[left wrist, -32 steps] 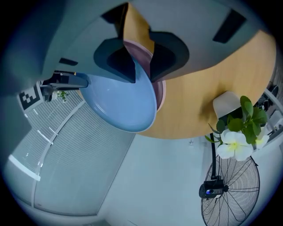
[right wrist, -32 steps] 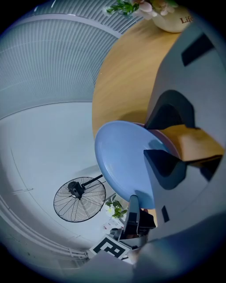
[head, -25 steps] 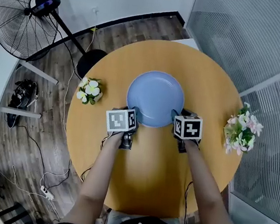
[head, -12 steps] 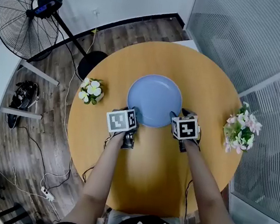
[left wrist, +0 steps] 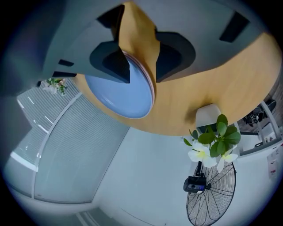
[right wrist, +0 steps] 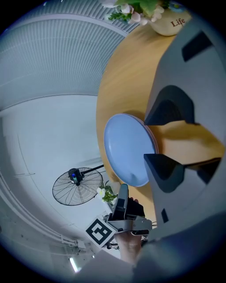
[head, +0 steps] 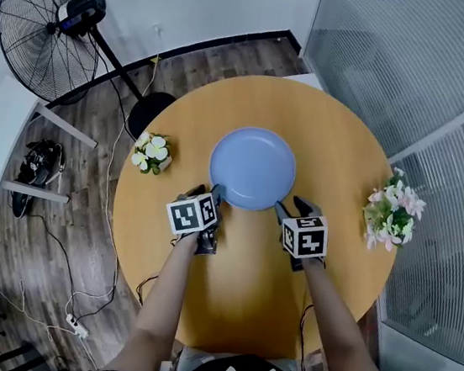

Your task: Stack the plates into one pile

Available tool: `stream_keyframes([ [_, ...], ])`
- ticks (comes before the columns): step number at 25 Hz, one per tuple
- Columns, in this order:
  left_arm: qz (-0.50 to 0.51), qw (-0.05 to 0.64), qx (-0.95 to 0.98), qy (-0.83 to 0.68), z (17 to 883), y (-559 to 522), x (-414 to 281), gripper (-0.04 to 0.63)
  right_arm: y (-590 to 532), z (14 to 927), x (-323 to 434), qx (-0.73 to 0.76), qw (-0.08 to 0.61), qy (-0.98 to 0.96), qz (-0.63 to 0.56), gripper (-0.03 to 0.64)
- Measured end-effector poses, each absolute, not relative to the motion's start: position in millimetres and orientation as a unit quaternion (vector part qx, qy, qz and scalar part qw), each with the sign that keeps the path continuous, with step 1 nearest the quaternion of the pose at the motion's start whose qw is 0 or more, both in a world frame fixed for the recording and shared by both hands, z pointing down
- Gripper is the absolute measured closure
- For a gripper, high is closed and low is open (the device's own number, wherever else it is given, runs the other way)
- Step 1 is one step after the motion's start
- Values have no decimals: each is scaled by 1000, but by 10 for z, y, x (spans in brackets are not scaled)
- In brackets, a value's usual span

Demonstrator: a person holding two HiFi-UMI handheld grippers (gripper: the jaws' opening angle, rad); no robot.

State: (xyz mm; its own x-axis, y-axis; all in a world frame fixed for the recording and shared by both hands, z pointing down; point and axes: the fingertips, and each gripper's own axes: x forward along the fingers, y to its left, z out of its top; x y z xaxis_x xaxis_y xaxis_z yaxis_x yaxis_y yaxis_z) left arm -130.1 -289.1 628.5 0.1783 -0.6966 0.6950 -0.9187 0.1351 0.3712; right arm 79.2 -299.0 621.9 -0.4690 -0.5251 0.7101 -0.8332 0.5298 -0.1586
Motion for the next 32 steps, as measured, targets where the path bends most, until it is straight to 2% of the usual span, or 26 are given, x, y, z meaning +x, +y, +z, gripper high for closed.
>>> stream_keyframes([
  [8, 134, 370, 679, -620, 5836, -2581, -1060, 422, -2690, 5806, 738, 408, 275, -839, 233, 418],
  [15, 146, 293, 711, -623, 5412, -2227, -916, 517, -2318, 5379, 624, 394, 223, -861, 231, 533],
  [22, 136, 269, 731, -612, 5188, -1842, -684, 545, -1953, 5168, 586, 397, 209, -869, 210, 605],
  [32, 121, 244, 767, -581, 5001, -1306, -398, 561, -1340, 5013, 534, 363, 180, -890, 211, 611],
])
